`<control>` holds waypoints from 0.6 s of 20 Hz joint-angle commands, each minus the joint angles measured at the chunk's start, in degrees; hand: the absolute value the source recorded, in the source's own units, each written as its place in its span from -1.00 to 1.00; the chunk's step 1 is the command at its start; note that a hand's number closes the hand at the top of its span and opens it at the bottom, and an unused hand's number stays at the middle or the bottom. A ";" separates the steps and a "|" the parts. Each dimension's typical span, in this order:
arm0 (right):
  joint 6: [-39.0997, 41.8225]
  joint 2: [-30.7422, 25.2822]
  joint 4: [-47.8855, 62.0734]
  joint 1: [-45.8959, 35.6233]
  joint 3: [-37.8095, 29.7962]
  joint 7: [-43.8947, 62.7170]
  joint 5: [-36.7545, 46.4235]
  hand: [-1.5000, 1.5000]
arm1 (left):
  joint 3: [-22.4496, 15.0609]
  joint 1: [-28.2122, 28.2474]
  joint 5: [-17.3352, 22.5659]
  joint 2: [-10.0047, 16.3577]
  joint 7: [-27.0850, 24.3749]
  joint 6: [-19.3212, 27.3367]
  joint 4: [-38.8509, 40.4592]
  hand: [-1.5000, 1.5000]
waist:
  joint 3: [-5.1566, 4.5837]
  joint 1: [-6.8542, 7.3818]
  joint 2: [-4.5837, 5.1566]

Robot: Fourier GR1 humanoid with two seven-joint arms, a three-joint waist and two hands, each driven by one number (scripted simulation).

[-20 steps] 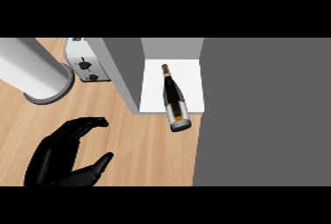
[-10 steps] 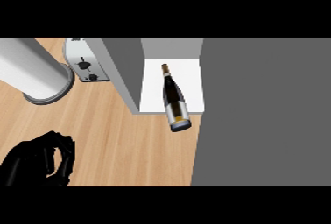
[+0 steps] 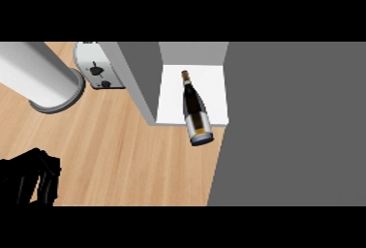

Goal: Pick up the wine, place it into the cabinet and close the cabinet

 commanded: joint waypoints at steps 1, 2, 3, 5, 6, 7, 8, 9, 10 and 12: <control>-2.03 4.23 0.15 -8.25 5.92 5.33 -4.90 1.00 | -0.16 0.61 -0.38 -1.07 0.14 -1.02 0.38 1.00 | -0.02 0.22 0.03; -2.78 4.77 -3.87 -7.69 7.91 6.89 -4.56 1.00 | 1.83 -0.42 0.75 -0.03 -1.40 -3.84 3.80 1.00 | -0.09 -0.13 -0.01; -3.88 7.62 0.73 -10.09 9.79 5.56 -1.56 1.00 | 1.98 0.15 0.93 0.13 -0.58 -3.54 2.66 1.00 | -0.07 0.13 -0.06; -4.00 8.02 3.49 -14.98 5.96 7.43 -4.48 1.00 | 3.10 1.45 1.20 0.98 -1.34 -5.94 2.93 1.00 | -0.05 0.39 0.01; -6.28 9.33 0.34 -15.77 9.66 12.57 -3.76 1.00 | 2.69 1.85 1.15 0.72 0.05 -4.00 -0.05 1.00 | -0.10 0.62 -0.15; -6.82 11.58 5.97 -19.42 9.22 9.84 -1.86 1.00 | 3.65 2.04 2.25 1.45 -0.28 -6.25 2.09 1.00 | -0.09 0.78 -0.04; -8.64 11.63 6.03 -22.31 9.34 12.90 -3.76 1.00 | 4.57 1.22 2.30 1.69 -0.84 -6.91 3.28 1.00 | -0.13 0.83 0.02; -11.02 11.68 7.79 -25.72 8.67 13.49 -4.47 1.00 | 4.54 3.81 3.74 2.29 0.66 -6.82 -0.74 1.00 | -0.11 1.75 -0.09; -12.72 11.73 7.45 -28.13 9.18 15.41 -5.09 1.00 | 5.50 2.33 2.83 1.83 0.17 -7.18 2.40 1.00 | -0.06 0.39 -0.10; -18.96 11.83 11.28 -35.41 11.90 14.67 -4.11 1.00 | 3.92 2.03 1.72 -0.09 0.91 -5.81 0.97 1.00 | -0.05 0.28 -0.14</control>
